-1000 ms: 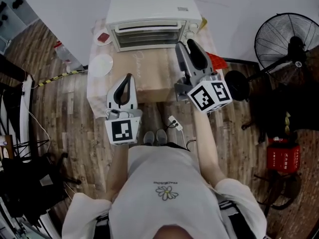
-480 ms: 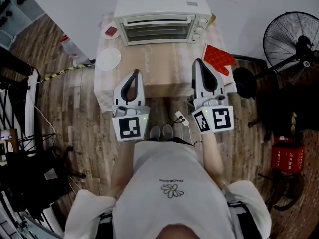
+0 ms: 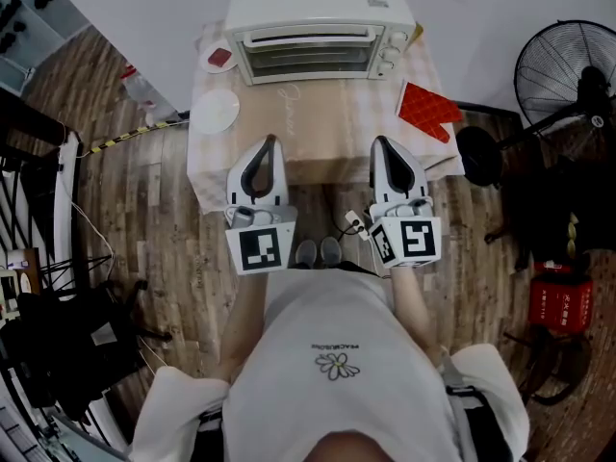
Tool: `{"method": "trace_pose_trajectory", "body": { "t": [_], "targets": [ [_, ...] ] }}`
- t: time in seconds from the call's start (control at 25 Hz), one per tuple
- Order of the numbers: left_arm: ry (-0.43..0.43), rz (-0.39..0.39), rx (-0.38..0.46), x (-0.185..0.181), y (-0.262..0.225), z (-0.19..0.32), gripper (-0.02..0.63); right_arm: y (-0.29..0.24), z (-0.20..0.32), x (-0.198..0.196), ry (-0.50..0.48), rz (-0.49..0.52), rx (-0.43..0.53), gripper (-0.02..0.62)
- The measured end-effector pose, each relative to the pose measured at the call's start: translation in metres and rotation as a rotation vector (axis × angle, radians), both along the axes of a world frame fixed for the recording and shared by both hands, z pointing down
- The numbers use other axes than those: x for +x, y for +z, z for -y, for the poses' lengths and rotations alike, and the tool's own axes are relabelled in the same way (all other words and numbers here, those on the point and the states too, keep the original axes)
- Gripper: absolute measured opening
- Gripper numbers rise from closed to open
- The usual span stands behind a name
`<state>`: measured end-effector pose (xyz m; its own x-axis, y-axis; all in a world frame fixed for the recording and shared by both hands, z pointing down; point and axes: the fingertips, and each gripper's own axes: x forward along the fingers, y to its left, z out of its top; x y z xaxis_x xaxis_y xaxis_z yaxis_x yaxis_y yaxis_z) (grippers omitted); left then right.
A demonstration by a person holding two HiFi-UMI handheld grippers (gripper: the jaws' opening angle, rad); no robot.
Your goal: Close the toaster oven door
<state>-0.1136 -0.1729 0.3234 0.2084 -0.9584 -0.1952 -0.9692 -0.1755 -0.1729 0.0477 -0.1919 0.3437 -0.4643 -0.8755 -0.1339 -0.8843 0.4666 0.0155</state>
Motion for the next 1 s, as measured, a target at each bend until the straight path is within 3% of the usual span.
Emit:
{"method": "trace_pose_trajectory", "body": {
  "t": [1.0],
  "targets": [
    [-0.017, -0.007, -0.013, 0.003, 0.002, 0.011, 0.015, 0.003, 0.018, 0.002, -0.002, -0.035, 0.003, 0.011]
  ]
}}
